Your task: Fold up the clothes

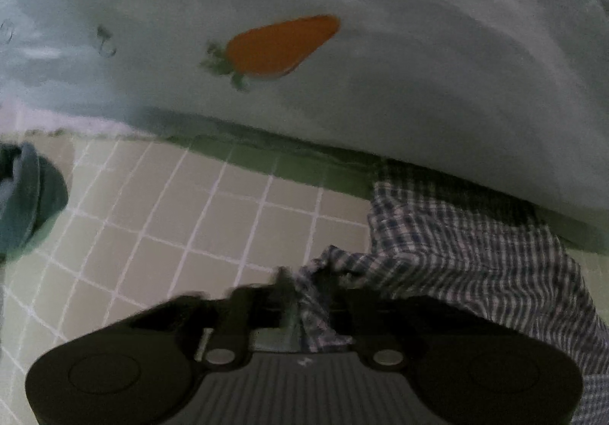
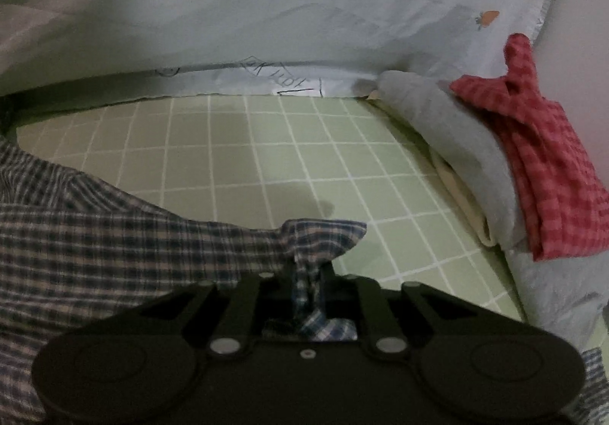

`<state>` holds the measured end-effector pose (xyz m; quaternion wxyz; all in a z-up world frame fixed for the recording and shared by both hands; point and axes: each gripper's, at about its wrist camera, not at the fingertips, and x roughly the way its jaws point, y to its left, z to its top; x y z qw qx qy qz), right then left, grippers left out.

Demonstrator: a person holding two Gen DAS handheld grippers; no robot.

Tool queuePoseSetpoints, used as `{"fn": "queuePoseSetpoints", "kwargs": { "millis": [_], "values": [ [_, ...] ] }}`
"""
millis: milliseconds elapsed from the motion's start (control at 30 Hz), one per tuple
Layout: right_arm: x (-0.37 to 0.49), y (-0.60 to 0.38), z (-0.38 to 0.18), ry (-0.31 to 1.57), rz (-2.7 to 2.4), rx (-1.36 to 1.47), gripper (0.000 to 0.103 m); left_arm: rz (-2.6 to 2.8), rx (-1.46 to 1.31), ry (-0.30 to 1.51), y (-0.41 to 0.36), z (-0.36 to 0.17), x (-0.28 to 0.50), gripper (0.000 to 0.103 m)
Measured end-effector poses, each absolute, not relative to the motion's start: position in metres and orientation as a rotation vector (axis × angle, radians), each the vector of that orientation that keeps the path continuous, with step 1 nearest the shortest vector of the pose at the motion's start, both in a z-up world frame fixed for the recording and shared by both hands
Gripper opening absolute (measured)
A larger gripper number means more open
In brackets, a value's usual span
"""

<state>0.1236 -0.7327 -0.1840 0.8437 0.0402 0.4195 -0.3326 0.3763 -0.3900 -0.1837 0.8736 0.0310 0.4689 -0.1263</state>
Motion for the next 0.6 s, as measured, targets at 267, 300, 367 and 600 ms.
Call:
{"fn": "queuePoseSetpoints", "kwargs": {
  "millis": [267, 300, 367, 600],
  "values": [
    [0.104, -0.677, -0.127, 0.714, -0.585, 0.037, 0.011, -0.328, 0.037, 0.839, -0.356, -0.111, 0.326, 0.082],
    [0.099, -0.66, -0.118, 0.691, -0.539, 0.018, 0.011, -0.33, 0.035, 0.83, -0.349, -0.101, 0.314, 0.086],
    [0.089, -0.624, -0.099, 0.644, -0.447, -0.02, 0.011, -0.349, 0.035, 0.816, -0.335, -0.087, 0.287, 0.086],
    [0.05, -0.513, -0.127, 0.762, -0.17, 0.015, 0.028, -0.442, 0.0, 0.866, -0.294, -0.08, 0.175, 0.095]
  ]
}}
